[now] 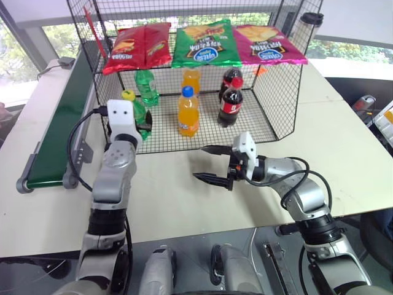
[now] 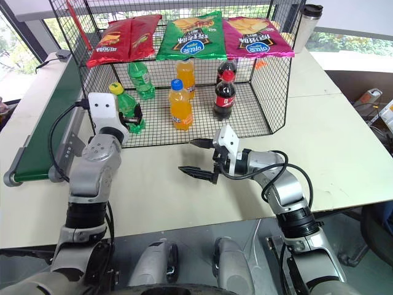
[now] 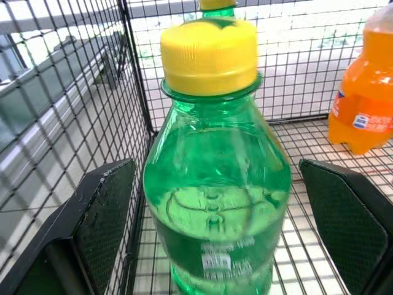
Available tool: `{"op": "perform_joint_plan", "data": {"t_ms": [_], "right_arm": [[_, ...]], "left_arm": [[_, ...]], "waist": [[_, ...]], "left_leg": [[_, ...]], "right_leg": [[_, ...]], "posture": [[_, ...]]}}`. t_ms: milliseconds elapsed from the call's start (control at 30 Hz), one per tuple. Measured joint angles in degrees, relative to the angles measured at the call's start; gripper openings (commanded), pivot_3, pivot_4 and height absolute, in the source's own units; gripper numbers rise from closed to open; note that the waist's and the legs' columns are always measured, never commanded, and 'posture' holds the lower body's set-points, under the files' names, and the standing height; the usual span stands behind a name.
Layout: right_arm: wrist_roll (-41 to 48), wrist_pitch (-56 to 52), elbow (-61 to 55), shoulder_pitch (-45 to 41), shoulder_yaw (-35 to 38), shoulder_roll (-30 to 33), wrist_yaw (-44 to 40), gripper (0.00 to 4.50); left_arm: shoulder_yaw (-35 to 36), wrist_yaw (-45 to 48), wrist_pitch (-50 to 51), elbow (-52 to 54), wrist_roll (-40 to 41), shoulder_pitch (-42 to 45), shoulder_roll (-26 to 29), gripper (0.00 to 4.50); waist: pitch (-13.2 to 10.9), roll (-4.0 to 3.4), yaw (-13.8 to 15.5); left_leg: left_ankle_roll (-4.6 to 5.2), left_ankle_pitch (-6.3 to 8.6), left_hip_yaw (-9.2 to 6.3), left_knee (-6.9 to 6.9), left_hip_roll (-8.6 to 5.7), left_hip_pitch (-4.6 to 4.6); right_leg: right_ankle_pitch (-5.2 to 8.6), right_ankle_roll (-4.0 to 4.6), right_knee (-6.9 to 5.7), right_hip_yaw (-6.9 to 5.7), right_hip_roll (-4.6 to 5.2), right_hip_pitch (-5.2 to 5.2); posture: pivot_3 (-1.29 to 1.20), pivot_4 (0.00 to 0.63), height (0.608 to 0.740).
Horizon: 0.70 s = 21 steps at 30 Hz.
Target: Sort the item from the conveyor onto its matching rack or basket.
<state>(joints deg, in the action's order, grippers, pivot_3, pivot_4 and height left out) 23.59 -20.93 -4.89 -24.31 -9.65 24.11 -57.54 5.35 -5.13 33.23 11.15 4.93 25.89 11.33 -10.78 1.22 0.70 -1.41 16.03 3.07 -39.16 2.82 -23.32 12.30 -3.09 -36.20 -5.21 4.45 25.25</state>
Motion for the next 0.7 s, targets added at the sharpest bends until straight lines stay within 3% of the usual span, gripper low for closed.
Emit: {"op": "perform_joint_plan", "data": {"t_ms": [467,700], "right_arm": [[-0.3,0.3,0.0,0.7,-0.1,0.1,-0.4,4.50],[-0.5,0.7,0.1,1.1,0.0,0.4,-0.8,4.50]], "left_arm": [[0.8,6.6,15.3,30.1,2.1,-20.8,4.1,4.43],[2.4,8.2,17.1,32.9,3.6,-30.3,2.8,4.43]], "waist": [[0.0,0.00,0.0],[0.0,-0.01,0.0]], "left_leg": [[0.00,0.00,-0.04,0.00,0.01,0.01],[0.00,0.00,-0.05,0.00,0.01,0.02]], "right_leg": [[0.02,0.03,0.01,0.02,0.00,-0.01],[0.03,0.04,0.01,0.02,-0.01,-0.01]], "posture": [[0.00,0.150,0.740],[0.00,0.150,0.740]]}}
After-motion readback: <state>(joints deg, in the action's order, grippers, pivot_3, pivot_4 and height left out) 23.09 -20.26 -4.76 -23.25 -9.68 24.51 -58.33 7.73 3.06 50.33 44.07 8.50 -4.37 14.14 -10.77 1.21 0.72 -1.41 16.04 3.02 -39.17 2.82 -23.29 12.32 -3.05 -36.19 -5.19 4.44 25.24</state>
